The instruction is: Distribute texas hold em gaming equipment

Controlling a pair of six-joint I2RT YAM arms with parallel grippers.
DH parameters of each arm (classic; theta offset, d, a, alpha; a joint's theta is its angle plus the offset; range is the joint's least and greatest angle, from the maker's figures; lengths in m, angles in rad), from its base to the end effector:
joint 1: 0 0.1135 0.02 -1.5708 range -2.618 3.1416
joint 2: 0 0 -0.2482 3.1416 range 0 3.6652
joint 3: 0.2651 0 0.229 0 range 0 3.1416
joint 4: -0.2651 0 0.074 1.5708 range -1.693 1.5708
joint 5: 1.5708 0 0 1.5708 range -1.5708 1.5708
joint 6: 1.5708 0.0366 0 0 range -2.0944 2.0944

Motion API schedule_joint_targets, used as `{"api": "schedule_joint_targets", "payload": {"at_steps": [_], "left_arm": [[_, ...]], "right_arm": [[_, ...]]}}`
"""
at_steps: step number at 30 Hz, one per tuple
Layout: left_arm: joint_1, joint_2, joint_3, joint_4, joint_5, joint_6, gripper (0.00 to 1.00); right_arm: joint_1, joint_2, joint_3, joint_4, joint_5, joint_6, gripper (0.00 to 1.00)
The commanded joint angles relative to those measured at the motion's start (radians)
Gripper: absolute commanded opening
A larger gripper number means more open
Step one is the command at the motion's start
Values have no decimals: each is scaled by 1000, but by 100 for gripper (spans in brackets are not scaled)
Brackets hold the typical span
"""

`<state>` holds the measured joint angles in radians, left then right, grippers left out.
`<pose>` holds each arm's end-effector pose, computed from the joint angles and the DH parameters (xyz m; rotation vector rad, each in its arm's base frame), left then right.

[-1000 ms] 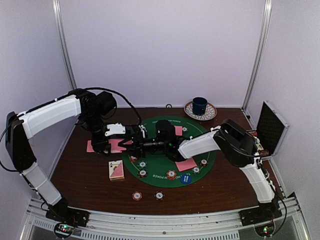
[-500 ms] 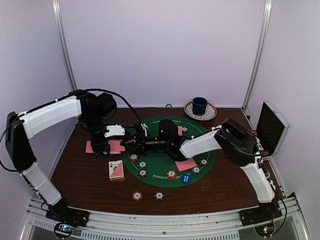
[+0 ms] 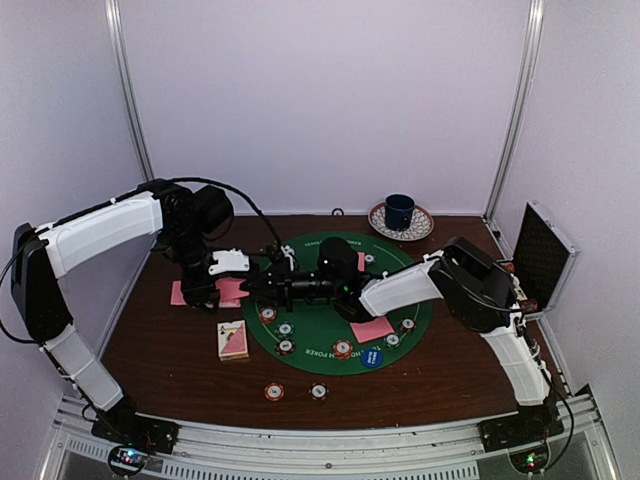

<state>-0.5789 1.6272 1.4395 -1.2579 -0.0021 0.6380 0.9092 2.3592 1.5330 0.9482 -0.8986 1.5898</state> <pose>0.2312 -0.1510 0.2693 1.7241 2.4752 0.0087 0.2760 0.4010 0.1784 0.3250 -2.0318 -2.2125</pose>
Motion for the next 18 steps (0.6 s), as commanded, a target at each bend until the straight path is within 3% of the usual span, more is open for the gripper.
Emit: {"api": "schedule_joint_targets", "payload": {"at_steps": [1,3,18], "left_arm": [[1,-12,-3,10,-18,12,0],[1,-15,-5,10,-18,12,0],[1,-24,-14,10,-39,15,0]], "right_arm": [[-2,-6,24,49,-19,14,4],[-7,-10,18,58,-18,18,0],[-97,-74,-108,92,-30,2,0]]}}
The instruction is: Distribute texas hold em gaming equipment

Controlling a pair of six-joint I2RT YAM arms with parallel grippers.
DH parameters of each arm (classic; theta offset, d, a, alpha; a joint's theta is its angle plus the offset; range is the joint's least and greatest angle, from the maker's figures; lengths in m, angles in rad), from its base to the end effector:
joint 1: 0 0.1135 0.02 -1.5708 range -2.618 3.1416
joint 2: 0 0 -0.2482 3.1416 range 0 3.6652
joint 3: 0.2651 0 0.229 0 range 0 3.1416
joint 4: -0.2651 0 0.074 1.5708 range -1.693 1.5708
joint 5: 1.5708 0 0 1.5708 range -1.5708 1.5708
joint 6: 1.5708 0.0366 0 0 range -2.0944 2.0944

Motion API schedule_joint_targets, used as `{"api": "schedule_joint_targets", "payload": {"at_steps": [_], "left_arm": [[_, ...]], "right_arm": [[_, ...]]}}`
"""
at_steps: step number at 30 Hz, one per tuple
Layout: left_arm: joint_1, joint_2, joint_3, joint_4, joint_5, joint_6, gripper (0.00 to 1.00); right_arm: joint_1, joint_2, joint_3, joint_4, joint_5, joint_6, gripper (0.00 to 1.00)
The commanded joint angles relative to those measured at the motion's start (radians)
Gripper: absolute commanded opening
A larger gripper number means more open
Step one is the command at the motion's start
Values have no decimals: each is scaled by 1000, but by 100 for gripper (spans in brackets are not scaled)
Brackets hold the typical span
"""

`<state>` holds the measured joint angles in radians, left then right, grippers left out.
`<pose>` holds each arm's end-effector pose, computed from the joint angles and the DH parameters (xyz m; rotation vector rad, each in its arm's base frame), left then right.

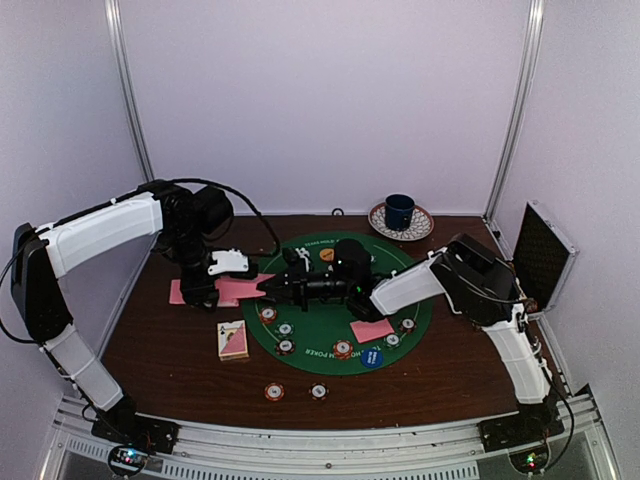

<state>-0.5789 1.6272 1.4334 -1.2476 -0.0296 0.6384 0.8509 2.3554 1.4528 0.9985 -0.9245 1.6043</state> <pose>0.2322 -0.1505 0.2680 1.7202 2.4733 0.0504 0.2912 0.3764 0.1620 0.2591 -2.0623 -2.1946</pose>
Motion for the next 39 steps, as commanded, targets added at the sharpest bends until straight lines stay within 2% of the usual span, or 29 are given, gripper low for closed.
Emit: {"api": "schedule_joint_targets", "payload": {"at_steps": [1,5,11,17,21,34,39], "left_arm": [[1,-24,-8,0,-15,15,0],[1,-26,-13,0,-24,16,0],[1,-27,-10,0,-24,16,0],[1,-30,-7,-11,-21,14,0],[1,-32,-8,-11,-19,14,0],[1,-36,-9,-11,-13,10,0],[1,-38,-14,-12,-10,9,0]], "right_arm": [[-48,-74,-34,38,-8,-18,0],[-87,-86,-50,18,-20,-38,0],[-141,-76,-2,-123,-34,-127,0],[-153,-35,157,-484,-1,-369,0],[-152,18,257,-636,38,-450,0],[-146,192,516,-878,98,-534,0],[-145,188,535,-947,119,-579,12]]}}
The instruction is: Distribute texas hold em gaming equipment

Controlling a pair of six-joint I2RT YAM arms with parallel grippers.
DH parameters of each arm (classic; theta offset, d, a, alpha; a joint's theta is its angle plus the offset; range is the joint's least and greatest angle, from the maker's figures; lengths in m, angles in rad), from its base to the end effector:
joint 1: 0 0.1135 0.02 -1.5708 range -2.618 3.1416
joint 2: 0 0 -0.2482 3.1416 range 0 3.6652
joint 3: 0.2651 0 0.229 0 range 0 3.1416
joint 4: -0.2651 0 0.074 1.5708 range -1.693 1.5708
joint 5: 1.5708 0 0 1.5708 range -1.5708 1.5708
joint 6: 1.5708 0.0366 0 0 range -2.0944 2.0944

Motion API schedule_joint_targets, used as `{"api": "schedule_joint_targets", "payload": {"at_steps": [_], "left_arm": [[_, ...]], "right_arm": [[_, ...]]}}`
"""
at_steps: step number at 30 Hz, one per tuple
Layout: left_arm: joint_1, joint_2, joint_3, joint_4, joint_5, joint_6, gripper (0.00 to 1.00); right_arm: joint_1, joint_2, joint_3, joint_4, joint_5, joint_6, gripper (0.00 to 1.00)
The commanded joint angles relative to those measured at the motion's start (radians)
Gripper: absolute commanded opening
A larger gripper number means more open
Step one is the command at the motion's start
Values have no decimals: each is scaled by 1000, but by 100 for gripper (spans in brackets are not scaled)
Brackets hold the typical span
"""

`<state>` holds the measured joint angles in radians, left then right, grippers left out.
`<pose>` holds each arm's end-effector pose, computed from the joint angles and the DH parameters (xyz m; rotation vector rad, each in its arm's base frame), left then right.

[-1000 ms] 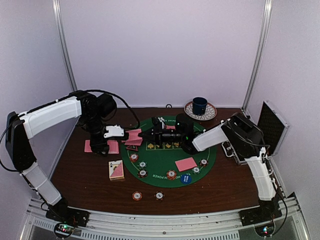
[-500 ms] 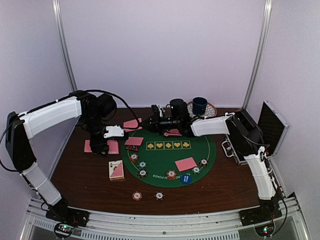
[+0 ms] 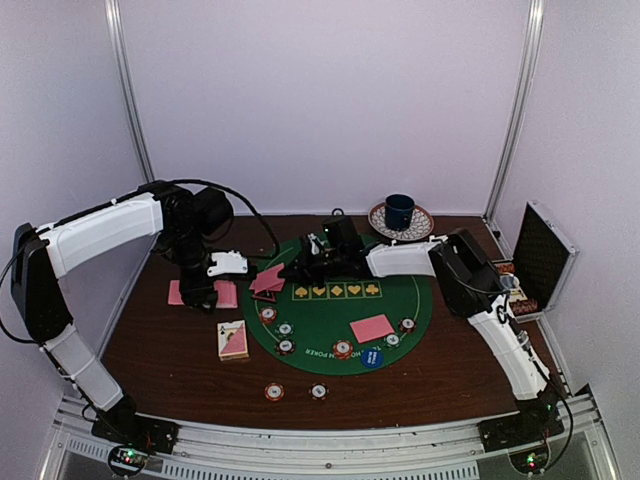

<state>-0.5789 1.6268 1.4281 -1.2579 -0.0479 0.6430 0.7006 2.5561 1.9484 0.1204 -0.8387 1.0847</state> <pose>0.2311 -0.1490 0.2667 1.7336 2.4826 0.0780 0.3873 0.3622 0.1276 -0.1755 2.5015 1.8124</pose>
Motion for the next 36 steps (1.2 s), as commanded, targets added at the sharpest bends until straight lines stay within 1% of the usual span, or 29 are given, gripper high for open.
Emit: {"api": "schedule_joint_targets", "payload": {"at_steps": [1,9,10,11,12,13,17,18,25,27,30,32,36], "left_arm": [[1,-38,-10,-1,9,4,0],[1,-36,-6,-1,17,1,0],[1,-37,-6,-1,15,1,0],[1,-39,-7,-1,16,1,0],[1,-39,-8,-1,14,1,0],[1,-40,-8,-1,14,1,0],[1,-39,-7,-1,15,0,0],[1,-39,-6,-1,15,0,0],[1,-36,-3,-1,13,-3,0],[1,-36,-3,-1,16,-3,0],[1,-33,0,-1,16,-4,0],[1,-35,2,-1,16,-6,0],[1,-42,7,-1,16,-7,0]], "right_arm": [[4,-19,36,-81,38,-70,15],[3,-98,7,-179,74,-166,45],[3,-110,-2,-189,82,-178,51],[3,-127,-12,-195,88,-188,62],[3,-142,-24,-198,93,-195,71],[4,-157,-36,-199,94,-203,77],[6,-216,-88,-200,97,-220,97],[7,-229,-103,-197,95,-222,99],[34,-373,-298,-175,119,-239,99],[55,-422,-321,-260,174,-298,99],[86,-462,-329,-437,284,-400,100],[101,-496,-369,-466,330,-418,99],[130,-547,-439,-475,340,-379,99]]}}
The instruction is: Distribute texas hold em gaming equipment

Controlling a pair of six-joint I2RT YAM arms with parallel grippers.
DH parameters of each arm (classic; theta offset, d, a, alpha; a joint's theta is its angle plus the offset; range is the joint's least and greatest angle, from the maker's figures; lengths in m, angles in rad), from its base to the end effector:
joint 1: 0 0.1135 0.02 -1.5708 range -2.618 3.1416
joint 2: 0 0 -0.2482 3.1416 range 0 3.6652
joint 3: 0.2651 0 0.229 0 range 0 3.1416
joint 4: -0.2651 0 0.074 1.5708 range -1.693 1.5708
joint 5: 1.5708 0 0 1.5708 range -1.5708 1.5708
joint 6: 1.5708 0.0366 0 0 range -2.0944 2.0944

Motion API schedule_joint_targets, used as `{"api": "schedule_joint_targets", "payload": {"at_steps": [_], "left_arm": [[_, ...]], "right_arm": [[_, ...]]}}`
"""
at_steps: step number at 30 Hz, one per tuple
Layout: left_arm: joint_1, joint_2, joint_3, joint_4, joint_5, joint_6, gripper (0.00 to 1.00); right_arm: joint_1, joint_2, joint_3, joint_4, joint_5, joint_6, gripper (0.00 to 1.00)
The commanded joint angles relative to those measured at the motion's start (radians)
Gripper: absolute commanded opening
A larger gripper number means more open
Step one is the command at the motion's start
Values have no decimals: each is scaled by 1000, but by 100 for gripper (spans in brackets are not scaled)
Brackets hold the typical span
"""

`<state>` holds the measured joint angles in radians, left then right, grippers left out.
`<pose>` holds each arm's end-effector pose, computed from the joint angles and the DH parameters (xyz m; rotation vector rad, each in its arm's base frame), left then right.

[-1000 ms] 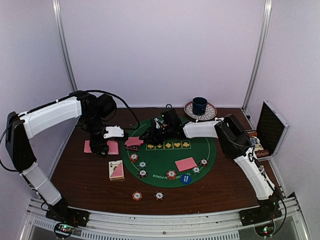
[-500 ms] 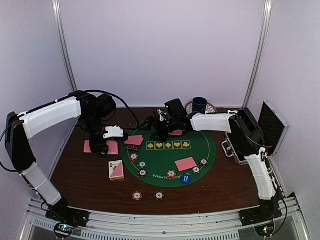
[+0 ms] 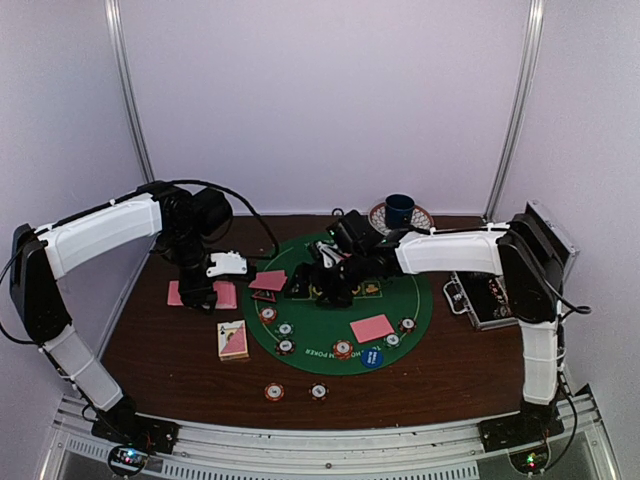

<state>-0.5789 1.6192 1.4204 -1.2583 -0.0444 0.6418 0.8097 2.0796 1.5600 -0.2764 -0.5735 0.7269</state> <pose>0.2294 -0.1480 0.2667 1.7327 2.4839 0.0726 0.2862 0.3293 0.1978 -0.4296 2.6430 1.3175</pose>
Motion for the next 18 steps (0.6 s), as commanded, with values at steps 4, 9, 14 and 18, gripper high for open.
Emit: {"api": "schedule_joint_targets", "payload": {"at_steps": [4,9,14,18], "left_arm": [[1,-37,21,-4,15,-6,0],[1,-39,23,-8,14,-7,0],[1,-42,25,-10,13,-7,0],[1,-44,31,-12,24,-10,0]], "right_arm": [[80,-137,-106,-103,141,8,99],[120,-243,-235,49,176,126,99],[183,-294,-270,153,178,166,100],[162,-273,-310,338,73,214,100]]}}
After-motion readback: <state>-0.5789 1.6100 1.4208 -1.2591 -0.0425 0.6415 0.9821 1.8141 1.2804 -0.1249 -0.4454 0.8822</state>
